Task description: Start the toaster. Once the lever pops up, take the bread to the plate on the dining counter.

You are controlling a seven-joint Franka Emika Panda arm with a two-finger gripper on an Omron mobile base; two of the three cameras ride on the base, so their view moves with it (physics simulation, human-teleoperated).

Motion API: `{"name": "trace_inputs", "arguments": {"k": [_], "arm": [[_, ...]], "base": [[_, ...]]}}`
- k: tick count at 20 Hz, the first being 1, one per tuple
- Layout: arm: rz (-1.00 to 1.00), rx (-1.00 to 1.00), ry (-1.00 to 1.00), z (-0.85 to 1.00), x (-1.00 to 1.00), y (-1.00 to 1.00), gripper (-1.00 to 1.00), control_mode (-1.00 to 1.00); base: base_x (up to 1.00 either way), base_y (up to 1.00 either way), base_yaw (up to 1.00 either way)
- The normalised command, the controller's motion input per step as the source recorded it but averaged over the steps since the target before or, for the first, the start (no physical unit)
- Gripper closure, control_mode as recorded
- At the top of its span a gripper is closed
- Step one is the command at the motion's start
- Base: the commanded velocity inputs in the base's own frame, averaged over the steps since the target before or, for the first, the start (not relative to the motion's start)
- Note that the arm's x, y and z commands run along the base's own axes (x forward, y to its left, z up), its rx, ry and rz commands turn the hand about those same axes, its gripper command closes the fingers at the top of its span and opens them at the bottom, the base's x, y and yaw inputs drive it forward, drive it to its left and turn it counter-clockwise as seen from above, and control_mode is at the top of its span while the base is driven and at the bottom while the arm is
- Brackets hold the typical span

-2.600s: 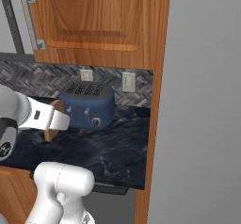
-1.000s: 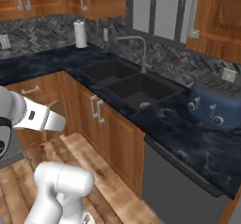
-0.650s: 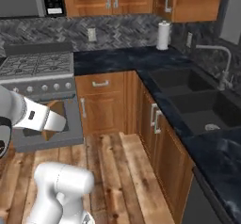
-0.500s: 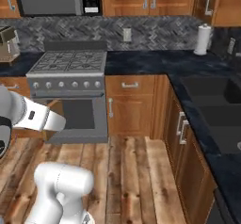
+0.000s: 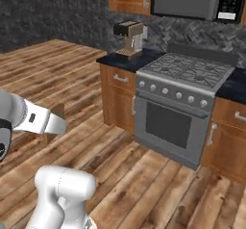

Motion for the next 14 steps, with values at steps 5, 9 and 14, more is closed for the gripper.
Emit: {"name": "trace_inputs", "arguments": {"k": [5, 9, 14], "arm": [[0.00, 0.00, 0.00, 0.00, 0.00, 0.00, 1.00, 1.00], [0.00, 0.00, 0.00, 0.00, 0.00, 0.00, 1.00, 1.00], [0.00, 0.00, 0.00, 0.00, 0.00, 0.00, 1.00, 1.00]], "base": [[0.07, 0.00, 0.95], [0.20, 0.00, 0.93], [0.34, 0.00, 0.88]]}}
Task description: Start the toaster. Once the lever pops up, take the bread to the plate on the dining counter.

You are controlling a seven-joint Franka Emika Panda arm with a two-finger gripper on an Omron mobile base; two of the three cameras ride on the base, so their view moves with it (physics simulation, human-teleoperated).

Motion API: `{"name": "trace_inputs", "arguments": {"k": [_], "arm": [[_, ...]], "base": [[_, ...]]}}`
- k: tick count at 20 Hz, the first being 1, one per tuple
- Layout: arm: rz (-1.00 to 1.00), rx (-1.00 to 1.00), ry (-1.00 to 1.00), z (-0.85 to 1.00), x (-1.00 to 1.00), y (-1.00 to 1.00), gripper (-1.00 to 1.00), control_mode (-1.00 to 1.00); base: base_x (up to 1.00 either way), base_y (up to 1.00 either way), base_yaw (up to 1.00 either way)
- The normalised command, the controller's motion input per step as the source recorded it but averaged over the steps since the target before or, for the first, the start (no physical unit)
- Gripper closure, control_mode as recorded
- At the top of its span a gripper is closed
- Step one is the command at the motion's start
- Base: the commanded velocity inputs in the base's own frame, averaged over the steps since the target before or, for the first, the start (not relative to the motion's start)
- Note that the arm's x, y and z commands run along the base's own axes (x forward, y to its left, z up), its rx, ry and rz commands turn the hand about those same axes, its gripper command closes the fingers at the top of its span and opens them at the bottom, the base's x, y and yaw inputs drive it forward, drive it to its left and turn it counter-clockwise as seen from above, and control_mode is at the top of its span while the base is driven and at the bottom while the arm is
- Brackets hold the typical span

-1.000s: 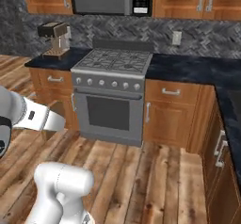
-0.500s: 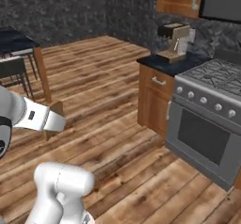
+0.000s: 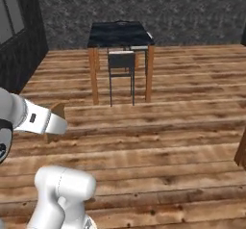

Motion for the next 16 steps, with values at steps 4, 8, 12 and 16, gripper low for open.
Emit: {"name": "trace_inputs", "arguments": {"k": [4, 8, 12, 16], "arm": [[0.00, 0.00, 0.00, 0.00, 0.00, 0.00, 1.00, 1.00], [0.00, 0.00, 0.00, 0.00, 0.00, 0.00, 1.00, 1.00], [0.00, 0.00, 0.00, 0.00, 0.00, 0.00, 1.00, 1.00], [0.00, 0.00, 0.00, 0.00, 0.00, 0.00, 1.00, 1.00]], "base": [[0.35, -0.15, 0.61], [0.59, -0.26, 0.24], [0.95, -0.38, 0.15], [1.00, -0.71, 0.13]]}}
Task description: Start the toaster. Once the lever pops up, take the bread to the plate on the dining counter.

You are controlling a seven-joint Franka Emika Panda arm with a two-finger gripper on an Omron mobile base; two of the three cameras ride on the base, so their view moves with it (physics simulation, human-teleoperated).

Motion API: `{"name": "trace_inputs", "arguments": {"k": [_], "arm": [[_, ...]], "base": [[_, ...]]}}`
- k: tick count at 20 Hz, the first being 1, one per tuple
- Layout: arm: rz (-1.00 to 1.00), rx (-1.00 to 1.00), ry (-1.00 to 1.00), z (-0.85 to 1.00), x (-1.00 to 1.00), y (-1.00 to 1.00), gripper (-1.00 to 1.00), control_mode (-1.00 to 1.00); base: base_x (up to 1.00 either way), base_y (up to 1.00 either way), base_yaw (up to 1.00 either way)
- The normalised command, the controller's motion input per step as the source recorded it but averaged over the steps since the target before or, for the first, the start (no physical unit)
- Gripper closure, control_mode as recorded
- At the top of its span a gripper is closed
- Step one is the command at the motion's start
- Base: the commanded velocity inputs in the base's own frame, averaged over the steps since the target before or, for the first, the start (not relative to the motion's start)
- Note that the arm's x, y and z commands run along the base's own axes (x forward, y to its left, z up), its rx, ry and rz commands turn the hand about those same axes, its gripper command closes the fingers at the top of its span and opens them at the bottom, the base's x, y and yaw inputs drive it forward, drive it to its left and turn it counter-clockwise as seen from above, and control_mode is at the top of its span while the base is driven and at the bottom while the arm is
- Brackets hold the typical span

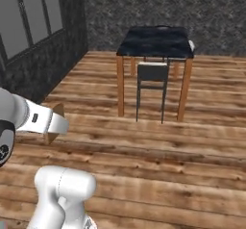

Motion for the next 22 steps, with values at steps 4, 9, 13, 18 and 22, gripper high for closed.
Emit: {"name": "trace_inputs", "arguments": {"k": [4, 9, 13, 18, 22], "arm": [[0.00, 0.00, 0.00, 0.00, 0.00, 0.00, 1.00, 1.00], [0.00, 0.00, 0.00, 0.00, 0.00, 0.00, 1.00, 1.00], [0.00, 0.00, 0.00, 0.00, 0.00, 0.00, 1.00, 1.00], [0.00, 0.00, 0.00, 0.00, 0.00, 0.00, 1.00, 1.00], [0.00, 0.00, 0.00, 0.00, 0.00, 0.00, 1.00, 1.00]], "base": [[1.00, -0.92, 0.13], [1.00, -0.98, 0.13], [1.00, -0.79, 0.11], [1.00, -0.56, 0.09], [1.00, -0.39, 0.09]]}}
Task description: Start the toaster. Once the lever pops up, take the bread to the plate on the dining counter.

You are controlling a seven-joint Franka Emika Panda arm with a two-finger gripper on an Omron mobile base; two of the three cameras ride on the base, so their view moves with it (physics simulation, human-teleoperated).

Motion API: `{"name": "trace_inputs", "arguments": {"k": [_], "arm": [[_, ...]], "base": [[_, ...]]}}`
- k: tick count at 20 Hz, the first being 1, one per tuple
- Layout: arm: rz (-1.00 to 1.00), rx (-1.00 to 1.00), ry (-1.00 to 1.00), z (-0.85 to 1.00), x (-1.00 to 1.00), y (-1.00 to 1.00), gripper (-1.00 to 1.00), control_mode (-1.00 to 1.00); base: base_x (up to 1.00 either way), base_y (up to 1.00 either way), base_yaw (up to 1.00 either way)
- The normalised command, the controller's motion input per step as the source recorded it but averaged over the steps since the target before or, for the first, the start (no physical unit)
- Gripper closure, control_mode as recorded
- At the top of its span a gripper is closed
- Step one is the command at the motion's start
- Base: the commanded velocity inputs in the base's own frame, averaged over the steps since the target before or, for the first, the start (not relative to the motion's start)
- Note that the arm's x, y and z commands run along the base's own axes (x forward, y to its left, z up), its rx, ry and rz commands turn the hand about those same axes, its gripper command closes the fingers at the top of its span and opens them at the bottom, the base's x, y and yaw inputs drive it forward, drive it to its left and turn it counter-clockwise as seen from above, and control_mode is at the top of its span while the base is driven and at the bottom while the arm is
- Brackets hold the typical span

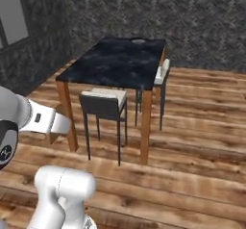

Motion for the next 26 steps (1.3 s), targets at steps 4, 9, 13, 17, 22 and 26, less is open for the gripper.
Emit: {"name": "trace_inputs", "arguments": {"k": [4, 9, 13, 17, 22, 26], "arm": [[0.00, 0.00, 0.00, 0.00, 0.00, 0.00, 1.00, 1.00], [0.00, 0.00, 0.00, 0.00, 0.00, 0.00, 1.00, 1.00], [0.00, 0.00, 0.00, 0.00, 0.00, 0.00, 1.00, 1.00], [0.00, 0.00, 0.00, 0.00, 0.00, 0.00, 1.00, 1.00], [0.00, 0.00, 0.00, 0.00, 0.00, 0.00, 1.00, 1.00], [0.00, 0.00, 0.00, 0.00, 0.00, 0.00, 1.00, 1.00]], "base": [[1.00, -0.42, 0.08], [1.00, -0.52, 0.09], [0.84, -0.90, 0.06], [0.42, -1.00, 0.01], [0.19, -1.00, 0.00], [0.09, -1.00, 0.00]]}}
